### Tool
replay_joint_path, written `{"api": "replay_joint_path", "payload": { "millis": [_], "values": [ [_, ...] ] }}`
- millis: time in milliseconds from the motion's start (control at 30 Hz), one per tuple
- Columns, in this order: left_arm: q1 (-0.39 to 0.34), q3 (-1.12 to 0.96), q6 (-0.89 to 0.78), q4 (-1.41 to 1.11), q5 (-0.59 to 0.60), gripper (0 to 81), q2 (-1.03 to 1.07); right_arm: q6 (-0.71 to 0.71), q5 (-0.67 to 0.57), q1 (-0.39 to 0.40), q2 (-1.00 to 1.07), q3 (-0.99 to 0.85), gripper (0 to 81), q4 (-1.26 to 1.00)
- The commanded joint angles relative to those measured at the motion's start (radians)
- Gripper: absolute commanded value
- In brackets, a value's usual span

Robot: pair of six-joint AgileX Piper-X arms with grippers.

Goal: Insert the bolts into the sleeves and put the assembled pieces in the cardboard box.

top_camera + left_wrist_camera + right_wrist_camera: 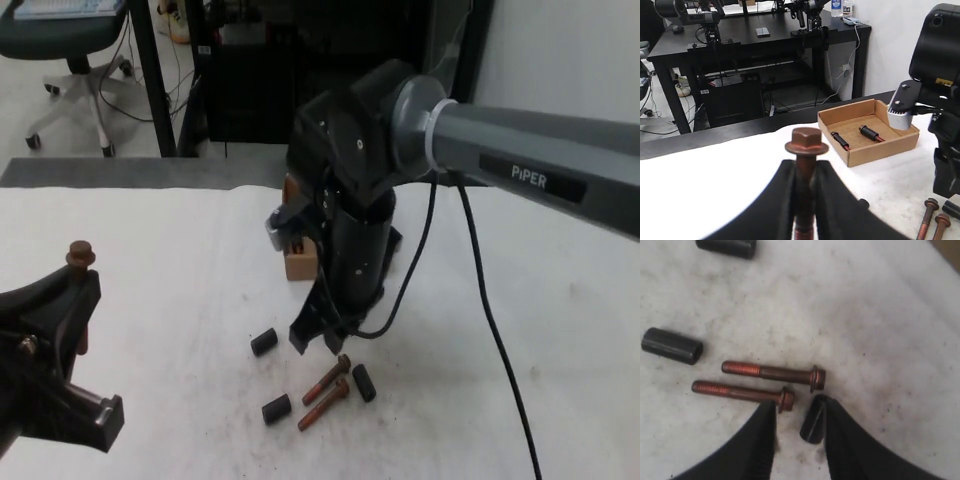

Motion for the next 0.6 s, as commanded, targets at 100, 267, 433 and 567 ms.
{"api": "replay_joint_path", "payload": {
  "millis": [100, 267, 433, 567],
  "values": [
    [0.002, -0.008, 0.008, -0.007, -0.01, 0.3, -0.009, 0.072, -0.006, -0.003, -0.012, 0.029, 30.2, 0.051],
    [0.002, -0.008, 0.008, -0.007, -0.01, 0.3, -0.009, 0.072, -0.006, -0.003, -0.012, 0.103, 30.2, 0.031],
    [0.002, -0.008, 0.008, -0.007, -0.01, 0.3, -0.009, 0.096, -0.006, -0.003, -0.012, 0.183, 30.2, -0.029],
    [0.002, -0.008, 0.008, -0.007, -0.01, 0.3, -0.009, 0.097, -0.006, -0.003, -0.012, 0.203, 30.2, -0.066]
  ]
}}
